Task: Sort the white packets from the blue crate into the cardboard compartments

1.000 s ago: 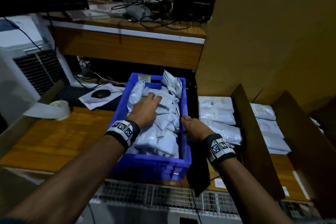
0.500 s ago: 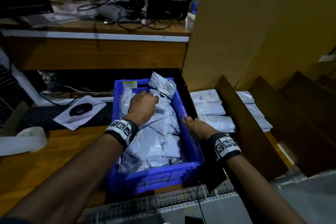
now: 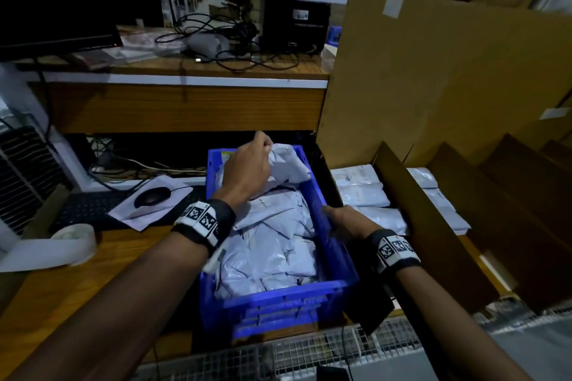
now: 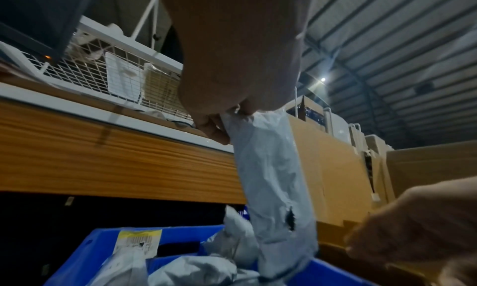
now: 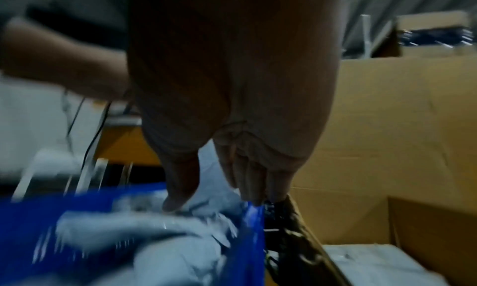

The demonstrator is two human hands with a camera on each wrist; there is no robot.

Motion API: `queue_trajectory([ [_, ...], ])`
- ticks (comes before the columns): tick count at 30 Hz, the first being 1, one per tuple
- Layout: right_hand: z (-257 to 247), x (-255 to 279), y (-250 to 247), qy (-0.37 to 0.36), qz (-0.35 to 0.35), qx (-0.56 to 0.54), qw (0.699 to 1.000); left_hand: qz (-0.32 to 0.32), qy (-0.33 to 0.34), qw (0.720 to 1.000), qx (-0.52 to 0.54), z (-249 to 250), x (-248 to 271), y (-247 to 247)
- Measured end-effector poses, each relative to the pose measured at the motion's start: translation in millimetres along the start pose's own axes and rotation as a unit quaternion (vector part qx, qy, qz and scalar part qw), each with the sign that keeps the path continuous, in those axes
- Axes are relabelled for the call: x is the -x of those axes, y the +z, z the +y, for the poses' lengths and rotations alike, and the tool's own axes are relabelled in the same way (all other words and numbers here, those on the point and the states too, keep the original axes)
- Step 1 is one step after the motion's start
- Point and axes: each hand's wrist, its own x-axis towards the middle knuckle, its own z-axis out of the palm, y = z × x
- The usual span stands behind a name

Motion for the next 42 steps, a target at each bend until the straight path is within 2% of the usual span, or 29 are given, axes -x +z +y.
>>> queue_trajectory([
  [2, 1.2, 2.0, -4.2, -0.021, 0.066, -0.048, 0.996, 0.020, -0.021, 0.999, 0.025, 1.5, -3.7, -8.4],
  [5, -4.4, 5.7, -17.0, -0.057, 0.150, -0.191, 0.968, -0.001, -0.061, 0.996, 0.060, -0.9, -10.3, -10.4],
  [7, -15.9, 7.2, -23.1, -0.075, 0.134, -0.285, 0.946, -0.029, -0.091, 0.992, 0.083, -3.1, -12.5, -7.8],
  [9, -23.0, 4.0, -23.8, -0.093, 0.114, -0.319, 0.936, -0.041, -0.122, 0.986, 0.103, -5.1, -12.0, -4.5],
  [11, -26.1, 0.5, -23.8, -0.113, 0.124, -0.334, 0.928, -0.040, -0.153, 0.979, 0.125, -8.4, -10.0, -3.7],
  [15, -27.8, 2.9, -30.7, -0.134, 0.103, -0.423, 0.890, -0.034, -0.205, 0.964, 0.169, -23.5, -6.4, -2.3],
  [18, -29.3, 6.2, -36.0, -0.147, 0.082, -0.445, 0.880, -0.033, -0.219, 0.952, 0.212, -32.0, -3.4, -0.5],
  [21, -30.6, 7.9, -40.6, -0.152, 0.084, -0.454, 0.874, -0.042, -0.237, 0.917, 0.319, -32.7, -0.1, -3.7],
  [22, -30.4, 8.1, -42.3, -0.152, 0.083, -0.458, 0.872, -0.050, -0.229, 0.907, 0.350, -32.4, 0.8, -5.0],
  [24, -27.0, 6.7, -43.7, -0.138, 0.096, -0.472, 0.866, -0.066, -0.191, 0.905, 0.375, -31.4, 1.6, -8.0],
  [25, -24.1, 4.1, -42.4, -0.120, 0.125, -0.472, 0.864, -0.061, -0.170, 0.908, 0.379, -30.7, 1.0, -9.7],
  [27, -18.7, -2.8, -38.5, -0.033, 0.255, -0.406, 0.877, -0.029, -0.124, 0.910, 0.395, -26.9, -0.6, -13.8],
  [28, -15.4, -5.4, -37.3, 0.023, 0.322, -0.363, 0.874, -0.017, -0.096, 0.909, 0.405, -23.5, -1.0, -16.2],
  [29, -12.8, -6.3, -37.3, 0.067, 0.367, -0.351, 0.859, -0.016, -0.064, 0.910, 0.408, -19.6, -1.2, -18.9],
  [30, -14.2, -3.9, -41.0, 0.101, 0.368, -0.387, 0.839, -0.026, -0.033, 0.913, 0.406, -15.2, -0.5, -22.4],
  [31, -17.5, -1.3, -46.4, 0.124, 0.330, -0.466, 0.812, -0.047, -0.006, 0.914, 0.404, -10.5, 1.1, -24.9],
  [32, -23.1, 3.4, -52.4, 0.133, 0.257, -0.557, 0.778, -0.079, 0.011, 0.911, 0.405, -5.8, 3.9, -26.6],
  [34, -30.5, 7.6, -58.1, 0.110, 0.106, -0.701, 0.697, -0.158, 0.028, 0.898, 0.410, 3.5, 10.6, -26.5],
  [36, -33.1, 8.1, -59.2, 0.069, 0.048, -0.762, 0.642, -0.243, 0.042, 0.898, 0.365, 6.8, 16.0, -21.4],
  [38, -36.0, 4.9, -60.6, 0.053, 0.057, -0.770, 0.633, -0.329, 0.053, 0.891, 0.307, 6.6, 21.4, -18.1],
  [39, -36.7, 4.9, -61.6, 0.047, 0.063, -0.762, 0.643, -0.363, 0.048, 0.884, 0.292, 6.3, 23.8, -17.9],
  [40, -38.1, 6.6, -62.5, 0.031, 0.065, -0.753, 0.654, -0.379, 0.036, 0.878, 0.290, 5.4, 25.9, -18.1],
  [42, -35.8, 6.9, -61.8, -0.014, 0.066, -0.743, 0.666, -0.357, -0.003, 0.879, 0.317, 5.8, 28.8, -18.9],
])
